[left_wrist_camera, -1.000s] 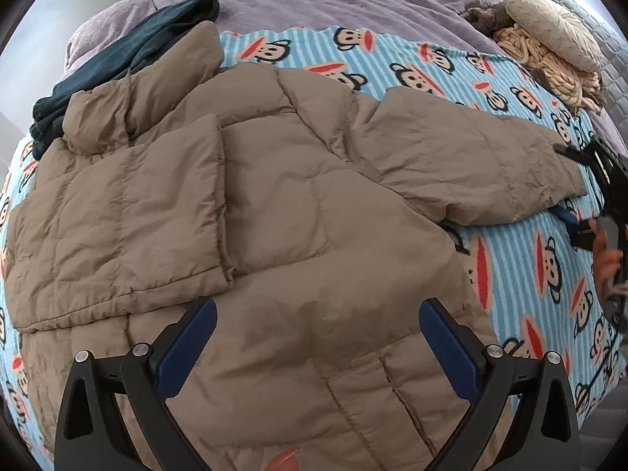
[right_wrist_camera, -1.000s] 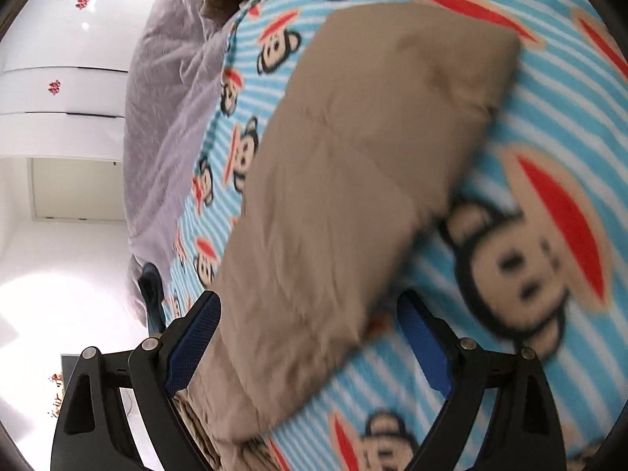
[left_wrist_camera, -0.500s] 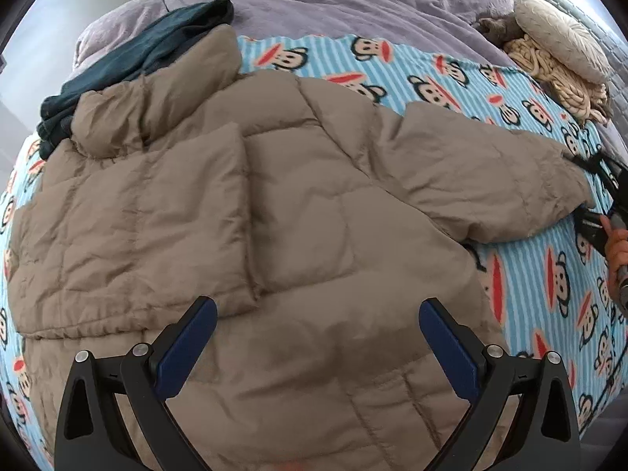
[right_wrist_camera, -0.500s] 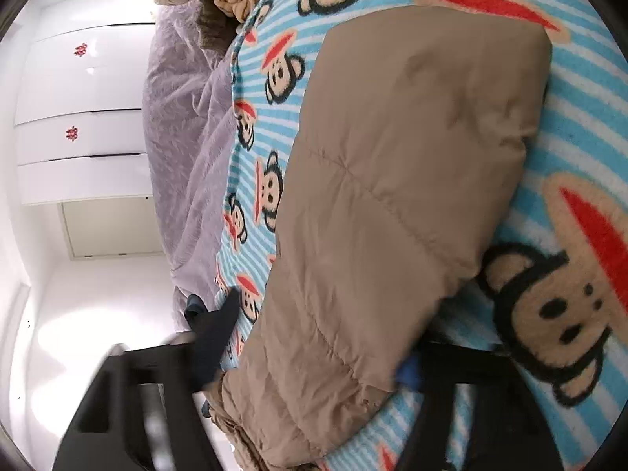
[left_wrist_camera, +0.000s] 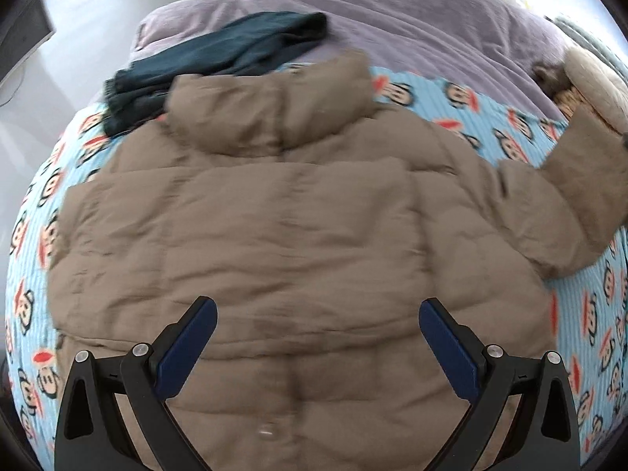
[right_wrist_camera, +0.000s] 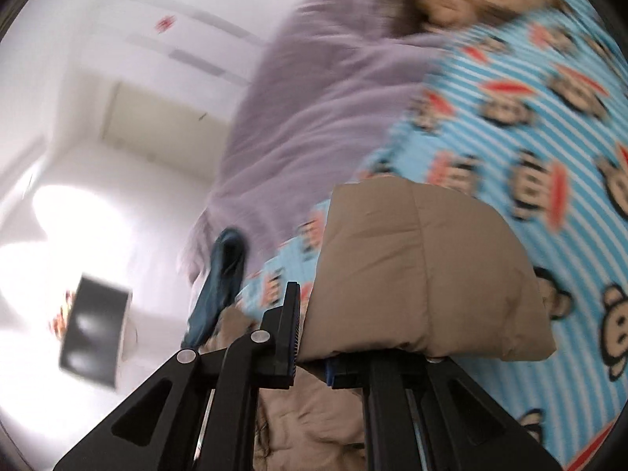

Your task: Fold large clothes

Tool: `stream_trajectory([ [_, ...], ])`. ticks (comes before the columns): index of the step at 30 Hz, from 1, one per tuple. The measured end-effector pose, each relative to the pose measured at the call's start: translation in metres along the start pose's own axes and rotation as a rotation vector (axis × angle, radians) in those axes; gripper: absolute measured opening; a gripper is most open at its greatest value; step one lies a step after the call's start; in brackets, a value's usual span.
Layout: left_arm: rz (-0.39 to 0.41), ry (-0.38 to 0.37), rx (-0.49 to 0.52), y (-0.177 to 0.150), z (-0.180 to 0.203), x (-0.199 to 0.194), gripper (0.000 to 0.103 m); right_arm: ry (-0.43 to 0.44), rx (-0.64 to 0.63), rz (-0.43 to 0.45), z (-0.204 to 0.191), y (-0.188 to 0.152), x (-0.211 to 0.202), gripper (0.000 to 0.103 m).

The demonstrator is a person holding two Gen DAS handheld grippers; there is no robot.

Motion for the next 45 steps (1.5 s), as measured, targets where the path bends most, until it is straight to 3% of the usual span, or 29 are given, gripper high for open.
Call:
stream_trajectory([
  [4,0.017,0.017,-0.036,0.005,-0.037,-0.001,0.103,0.033,-0.171,-0.060,-0.076,-0.034,0.029,0.011],
  [9,0.024,0.017,-0.087,0.005,-0.075,-0.001,0.103,0.088,-0.309,-0.211,-0.149,-0.114,0.088,0.011],
  [13,0.030,0.018,-0.117,0.001,-0.102,-0.004,0.103,0.060,-0.393,-0.345,-0.167,-0.188,0.139,0.011],
  [18,0.030,0.020,-0.162,-0.004,-0.128,-0.003,0.103,-0.041,-0.407,-0.485,-0.141,-0.261,0.193,0.012],
  [21,0.026,0.014,-0.164,-0.004,-0.133,0.002,0.103,-0.096,-0.330,-0.515,-0.121,-0.271,0.203,0.015],
  [22,0.025,0.011,-0.163,-0.004,-0.132,0.003,0.103,-0.094,-0.308,-0.521,-0.120,-0.272,0.201,0.027],
  [23,0.025,0.007,-0.164,-0.004,-0.131,0.004,0.103,-0.088,-0.289,-0.521,-0.120,-0.272,0.196,0.050],
  [25,0.025,-0.010,-0.174,-0.003,-0.129,0.006,0.103,-0.056,-0.271,-0.505,-0.124,-0.267,0.184,0.084],
  [28,0.023,-0.039,-0.197,-0.002,-0.128,0.007,0.103,-0.057,-0.222,-0.454,-0.124,-0.252,0.159,0.086],
  [33,0.034,-0.058,-0.198,0.002,-0.134,0.003,0.103,-0.052,0.075,-0.332,-0.087,-0.211,0.144,0.086],
  [34,0.036,-0.063,-0.196,0.003,-0.135,0.002,0.103,-0.048,0.109,-0.313,-0.084,-0.207,0.142,0.085],
  [36,0.041,-0.078,-0.195,0.004,-0.138,-0.001,0.103,-0.042,0.153,-0.290,-0.082,-0.196,0.144,0.053],
  [37,0.043,-0.092,-0.199,0.005,-0.140,-0.003,0.103,-0.048,0.140,-0.296,-0.085,-0.195,0.146,0.014],
  [38,0.045,-0.115,-0.208,0.006,-0.142,-0.005,0.103,-0.054,0.105,-0.293,-0.092,-0.194,0.149,0.009],
  [41,0.058,-0.218,-0.262,0.012,-0.148,-0.011,0.103,-0.041,-0.108,-0.310,-0.131,-0.202,0.156,0.008],
  [45,0.076,-0.370,-0.339,0.021,-0.153,-0.020,0.103,-0.055,-0.432,-0.413,-0.184,-0.254,0.177,0.008],
])
Point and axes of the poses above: each gripper's, at about its wrist camera, not at the fingertips, and x roughly the way its jaws point, z to its right, y to its top, the point moved 10 cm from there along x, roughly the way its jaws point, and after that the axes turned 2 degrees about -y, right-handed, at the moved point
